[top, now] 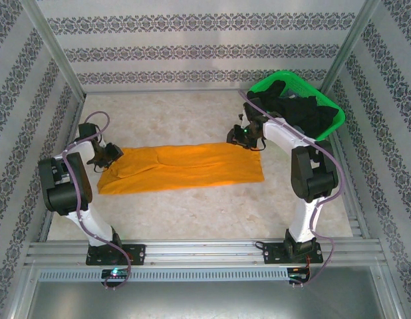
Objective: Fold and stack the t-shirts
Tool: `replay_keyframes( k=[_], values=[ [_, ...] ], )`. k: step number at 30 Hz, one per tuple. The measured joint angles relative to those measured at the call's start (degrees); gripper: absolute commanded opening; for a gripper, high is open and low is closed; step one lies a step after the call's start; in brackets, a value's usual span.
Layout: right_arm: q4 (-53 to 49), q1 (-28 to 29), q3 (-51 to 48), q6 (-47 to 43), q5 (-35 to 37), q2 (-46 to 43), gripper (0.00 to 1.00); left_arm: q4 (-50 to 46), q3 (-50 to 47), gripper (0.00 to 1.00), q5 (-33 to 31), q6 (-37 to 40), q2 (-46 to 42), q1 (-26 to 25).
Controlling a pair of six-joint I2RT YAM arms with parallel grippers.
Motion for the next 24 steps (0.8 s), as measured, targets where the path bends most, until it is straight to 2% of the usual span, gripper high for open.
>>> replay_keyframes(
  k=[12, 17, 24],
  values=[
    [0.0, 1.0, 0.0, 0.0, -1.0, 0.0, 0.38, 1.0, -0.3, 0.14, 2.3, 0.2, 1.2, 0.0],
    [0.0, 1.0, 0.0, 0.0, -1.0, 0.0, 0.38, 1.0, -0.8, 0.0, 2.3, 0.2, -0.5, 0.0],
    [0.2, 1.0, 0.0, 0.0, -1.5, 0.0, 0.38, 0.9, -2.5, 0.0, 1.8, 0.4, -5.4, -0.5]
  ],
)
